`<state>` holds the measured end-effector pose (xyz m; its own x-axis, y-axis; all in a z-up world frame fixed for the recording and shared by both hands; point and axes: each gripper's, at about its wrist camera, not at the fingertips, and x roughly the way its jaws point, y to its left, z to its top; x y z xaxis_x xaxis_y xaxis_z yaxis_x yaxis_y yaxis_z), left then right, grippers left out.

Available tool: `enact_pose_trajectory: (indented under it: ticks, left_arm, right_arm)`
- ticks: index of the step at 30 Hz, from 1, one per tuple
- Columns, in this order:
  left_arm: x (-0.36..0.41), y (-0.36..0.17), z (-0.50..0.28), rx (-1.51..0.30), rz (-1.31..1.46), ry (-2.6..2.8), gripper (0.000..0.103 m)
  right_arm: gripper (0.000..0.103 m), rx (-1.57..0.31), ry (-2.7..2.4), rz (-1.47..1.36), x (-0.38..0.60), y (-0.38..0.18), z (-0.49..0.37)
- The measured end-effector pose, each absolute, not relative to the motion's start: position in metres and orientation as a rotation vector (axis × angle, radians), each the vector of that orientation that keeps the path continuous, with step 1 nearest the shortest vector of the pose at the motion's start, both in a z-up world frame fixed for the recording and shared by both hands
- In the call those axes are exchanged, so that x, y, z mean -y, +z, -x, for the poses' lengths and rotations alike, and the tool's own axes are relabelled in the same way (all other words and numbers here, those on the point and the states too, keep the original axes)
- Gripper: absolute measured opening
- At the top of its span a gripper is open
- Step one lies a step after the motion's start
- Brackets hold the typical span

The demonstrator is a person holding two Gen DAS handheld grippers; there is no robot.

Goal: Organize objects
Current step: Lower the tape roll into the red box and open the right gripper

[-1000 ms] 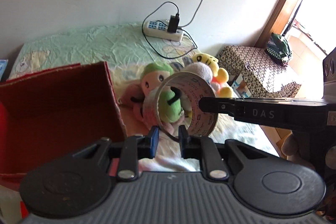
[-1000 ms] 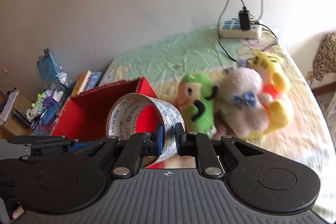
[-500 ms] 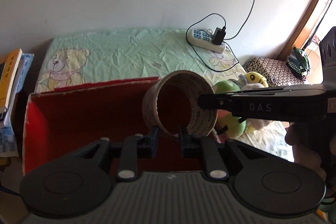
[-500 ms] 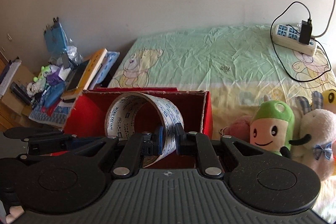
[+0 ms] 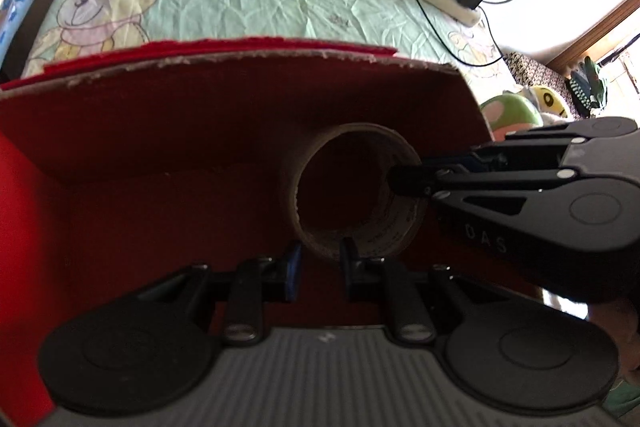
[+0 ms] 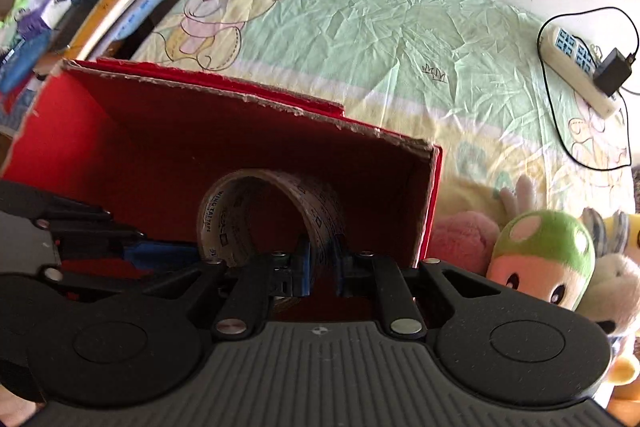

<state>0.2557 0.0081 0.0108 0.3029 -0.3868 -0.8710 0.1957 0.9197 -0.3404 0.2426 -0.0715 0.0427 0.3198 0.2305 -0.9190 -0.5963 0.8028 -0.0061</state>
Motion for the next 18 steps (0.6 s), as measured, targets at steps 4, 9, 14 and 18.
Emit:
enact_pose_trajectory:
  ticks: [4,9,14,18]
  left_arm:
    - [-0.002,0.0,-0.264,-1.262,0.205,-0.409,0.013]
    - [0.005,0.004,-0.269,-1.25,0.222,-0.424,0.013]
    - [0.013,0.005,-0.277,-1.254,0.211,-0.412,0.014]
    - [0.021,0.006,-0.282,-1.254,0.186,-0.413,0.014]
  right_arm:
    - [0.022,-1.118,0.552,0.409,0.067,0.044,-0.246]
    - [0.025,-1.091,0.55,0.306,0.084,0.052,-0.255]
    - [0.02,-1.082,0.566,0.176,0.103,0.056,-0.26]
    - [0.016,-1.068,0.571,0.14,0.108,0.056,-0.257]
